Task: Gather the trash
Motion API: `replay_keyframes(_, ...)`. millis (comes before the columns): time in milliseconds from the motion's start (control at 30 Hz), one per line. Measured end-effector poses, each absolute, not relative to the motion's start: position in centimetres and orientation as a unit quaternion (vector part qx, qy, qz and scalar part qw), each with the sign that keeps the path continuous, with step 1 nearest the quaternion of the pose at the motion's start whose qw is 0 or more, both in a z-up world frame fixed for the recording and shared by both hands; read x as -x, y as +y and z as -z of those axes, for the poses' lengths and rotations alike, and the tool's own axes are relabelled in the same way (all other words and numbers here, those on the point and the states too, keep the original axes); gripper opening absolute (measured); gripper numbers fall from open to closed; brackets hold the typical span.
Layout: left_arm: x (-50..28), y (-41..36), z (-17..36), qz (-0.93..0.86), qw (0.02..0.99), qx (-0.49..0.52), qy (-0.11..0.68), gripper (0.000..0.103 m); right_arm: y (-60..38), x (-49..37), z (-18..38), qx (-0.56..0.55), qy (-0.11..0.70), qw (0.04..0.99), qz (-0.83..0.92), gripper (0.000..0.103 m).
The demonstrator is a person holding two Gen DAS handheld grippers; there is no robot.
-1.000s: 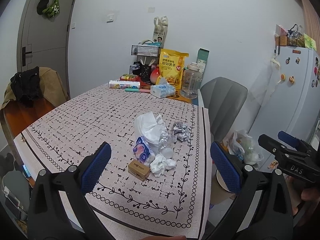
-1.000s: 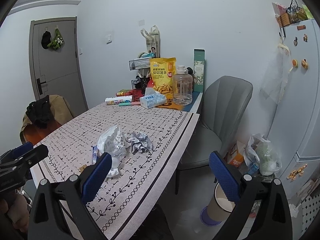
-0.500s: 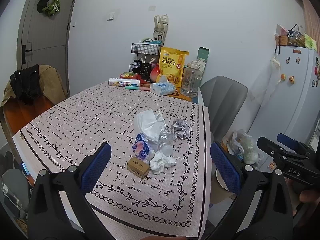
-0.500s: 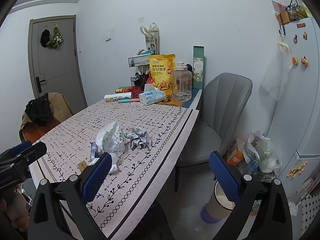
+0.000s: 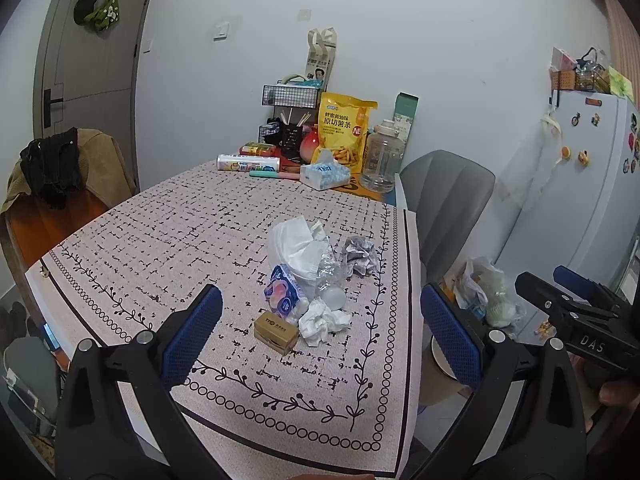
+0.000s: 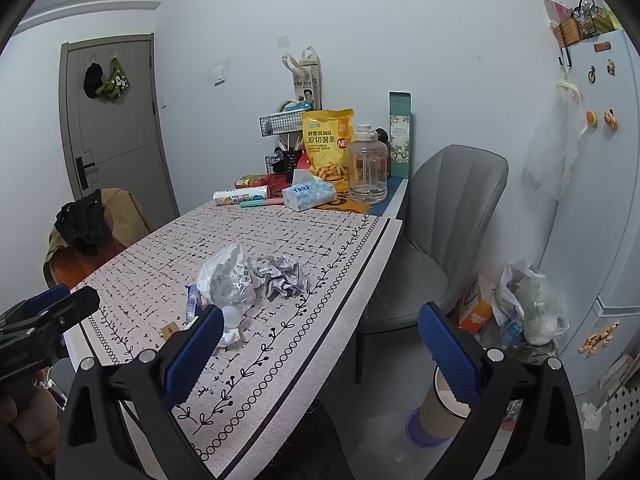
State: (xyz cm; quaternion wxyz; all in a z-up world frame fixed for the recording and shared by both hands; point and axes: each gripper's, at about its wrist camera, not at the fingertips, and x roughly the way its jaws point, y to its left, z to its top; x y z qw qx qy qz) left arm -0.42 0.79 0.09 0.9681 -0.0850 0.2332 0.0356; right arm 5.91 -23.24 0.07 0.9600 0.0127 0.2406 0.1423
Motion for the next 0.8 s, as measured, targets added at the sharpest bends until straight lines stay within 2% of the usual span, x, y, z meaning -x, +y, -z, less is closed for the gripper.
replay_keyframes(800, -0.4, 2.5, 1.2, -0.038, 0.963, 0.097, 0.247, 0.098, -22.3, -6.2, 0.8, -0.022, 0.231, 0.955, -0.183, 0.096)
